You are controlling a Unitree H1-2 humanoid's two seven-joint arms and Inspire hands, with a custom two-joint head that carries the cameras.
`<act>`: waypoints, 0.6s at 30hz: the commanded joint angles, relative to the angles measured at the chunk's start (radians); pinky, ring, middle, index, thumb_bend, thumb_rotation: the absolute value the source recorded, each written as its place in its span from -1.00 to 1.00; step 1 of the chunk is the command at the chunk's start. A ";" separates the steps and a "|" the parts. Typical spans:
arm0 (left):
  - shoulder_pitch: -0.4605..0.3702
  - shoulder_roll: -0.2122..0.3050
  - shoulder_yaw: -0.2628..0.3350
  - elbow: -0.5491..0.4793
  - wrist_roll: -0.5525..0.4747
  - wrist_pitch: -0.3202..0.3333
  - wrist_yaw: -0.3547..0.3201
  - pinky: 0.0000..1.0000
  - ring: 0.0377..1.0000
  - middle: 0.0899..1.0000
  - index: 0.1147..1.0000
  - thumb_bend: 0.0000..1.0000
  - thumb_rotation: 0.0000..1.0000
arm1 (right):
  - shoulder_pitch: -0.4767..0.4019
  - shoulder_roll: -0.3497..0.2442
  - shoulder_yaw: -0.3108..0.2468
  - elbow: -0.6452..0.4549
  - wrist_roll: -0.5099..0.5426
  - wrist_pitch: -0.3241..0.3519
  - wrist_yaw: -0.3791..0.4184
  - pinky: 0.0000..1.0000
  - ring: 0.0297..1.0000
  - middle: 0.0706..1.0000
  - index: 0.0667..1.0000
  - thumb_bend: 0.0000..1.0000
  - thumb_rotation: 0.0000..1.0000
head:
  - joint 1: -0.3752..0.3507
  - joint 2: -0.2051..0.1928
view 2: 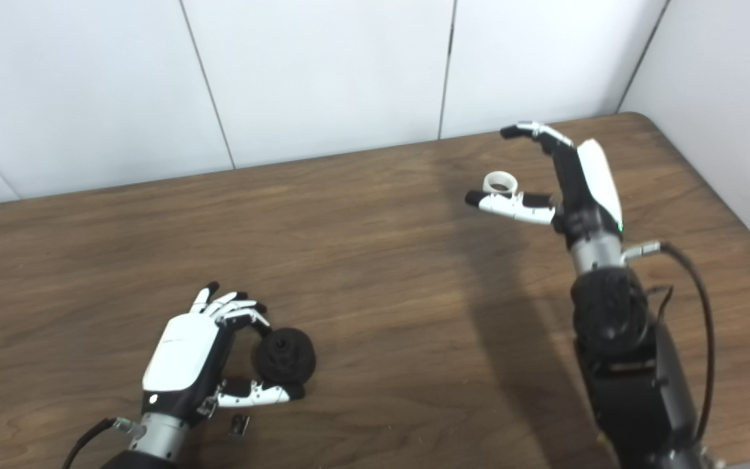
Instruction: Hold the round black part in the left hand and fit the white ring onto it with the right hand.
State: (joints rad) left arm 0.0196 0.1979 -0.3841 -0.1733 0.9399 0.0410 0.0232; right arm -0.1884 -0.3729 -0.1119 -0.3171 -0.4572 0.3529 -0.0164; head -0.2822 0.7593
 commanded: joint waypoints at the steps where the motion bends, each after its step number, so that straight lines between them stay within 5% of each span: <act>1: 0.009 0.022 0.010 0.004 0.006 0.002 -0.007 1.00 0.71 0.45 -0.17 0.05 -0.89 | -0.058 -0.048 0.005 0.022 -0.031 -0.009 0.010 0.77 0.80 0.74 0.38 0.63 -0.37 | -0.002 0.000; 9: 0.014 0.030 0.019 0.009 0.008 -0.015 -0.004 1.00 0.71 0.45 -0.17 0.05 -0.89 | -0.151 -0.149 0.067 0.194 -0.095 0.021 0.071 0.90 0.96 0.85 0.37 0.70 -0.42 | -0.035 -0.005; 18: 0.020 0.029 0.024 0.011 0.000 -0.023 0.003 1.00 0.69 0.43 -0.17 0.05 -0.89 | -0.243 -0.185 0.131 0.347 -0.134 0.064 0.122 1.00 1.00 0.91 0.40 0.73 -0.43 | -0.049 -0.010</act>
State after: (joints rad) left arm 0.0278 0.2062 -0.3702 -0.1722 0.9312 0.0157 0.0298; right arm -0.3803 -0.5131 0.0178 0.0425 -0.5717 0.4146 0.1011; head -0.3298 0.7486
